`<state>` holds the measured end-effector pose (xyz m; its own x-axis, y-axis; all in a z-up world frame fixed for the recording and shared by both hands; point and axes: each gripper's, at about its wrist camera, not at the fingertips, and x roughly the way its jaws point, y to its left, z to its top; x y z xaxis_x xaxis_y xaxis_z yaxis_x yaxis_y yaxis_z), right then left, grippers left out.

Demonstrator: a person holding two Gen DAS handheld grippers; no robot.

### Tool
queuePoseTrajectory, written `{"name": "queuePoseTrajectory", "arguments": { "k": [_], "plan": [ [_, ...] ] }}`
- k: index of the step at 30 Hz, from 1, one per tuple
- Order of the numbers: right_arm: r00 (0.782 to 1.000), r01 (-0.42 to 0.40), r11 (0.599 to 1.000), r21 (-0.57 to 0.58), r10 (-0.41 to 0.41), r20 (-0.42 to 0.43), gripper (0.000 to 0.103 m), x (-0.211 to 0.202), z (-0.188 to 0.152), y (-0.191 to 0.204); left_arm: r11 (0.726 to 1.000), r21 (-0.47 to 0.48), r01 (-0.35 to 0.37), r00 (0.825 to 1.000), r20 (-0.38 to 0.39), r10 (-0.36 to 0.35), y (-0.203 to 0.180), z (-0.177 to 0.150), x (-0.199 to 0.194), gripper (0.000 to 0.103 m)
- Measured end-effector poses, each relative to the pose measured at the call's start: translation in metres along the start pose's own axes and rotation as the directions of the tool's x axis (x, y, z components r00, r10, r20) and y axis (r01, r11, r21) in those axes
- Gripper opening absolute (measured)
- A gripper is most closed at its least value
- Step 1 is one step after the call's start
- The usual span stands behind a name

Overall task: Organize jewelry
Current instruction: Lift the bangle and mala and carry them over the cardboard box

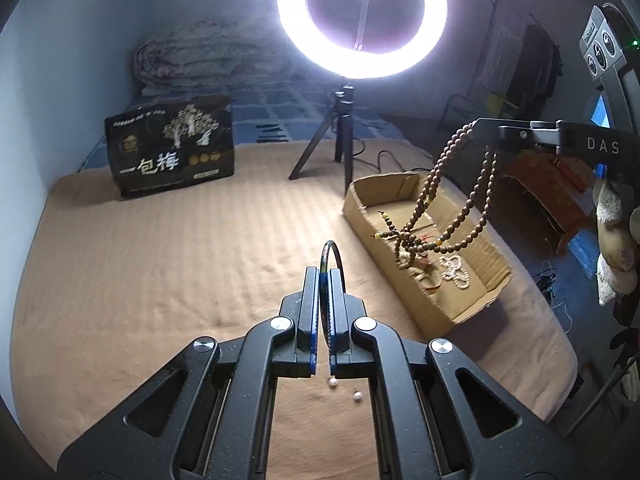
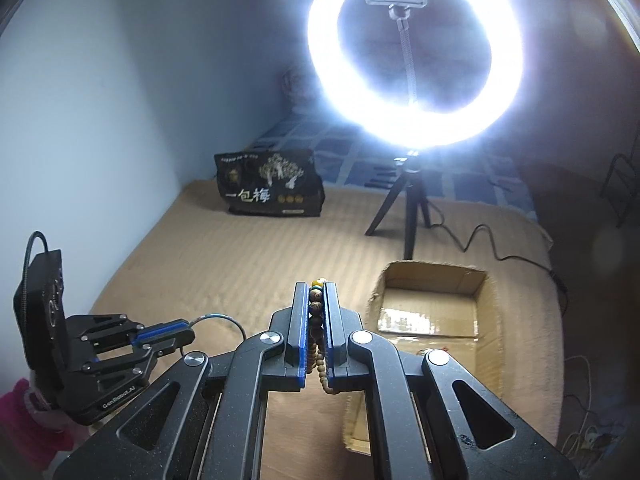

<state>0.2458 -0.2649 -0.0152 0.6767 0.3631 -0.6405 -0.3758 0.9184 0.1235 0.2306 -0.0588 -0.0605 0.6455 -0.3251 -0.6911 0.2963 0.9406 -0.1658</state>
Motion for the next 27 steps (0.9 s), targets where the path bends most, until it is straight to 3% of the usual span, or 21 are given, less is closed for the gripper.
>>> {"name": "queuePoseTrajectory", "arguments": {
  "k": [13, 27],
  "plan": [
    [0.996, 0.084, 0.996, 0.004, -0.084, 0.015, 0.005, -0.023, -0.01, -0.043, 0.999, 0.025, 0.047, 0.999, 0.025, -0.048, -0.044, 0.031, 0.031, 0.001],
    [0.99, 0.141, 0.99, 0.029, -0.141, -0.019, 0.005, -0.007, -0.022, -0.087, 0.997, 0.041, 0.063, 0.998, 0.019, -0.064, -0.073, 0.058, 0.087, 0.001]
  ]
}}
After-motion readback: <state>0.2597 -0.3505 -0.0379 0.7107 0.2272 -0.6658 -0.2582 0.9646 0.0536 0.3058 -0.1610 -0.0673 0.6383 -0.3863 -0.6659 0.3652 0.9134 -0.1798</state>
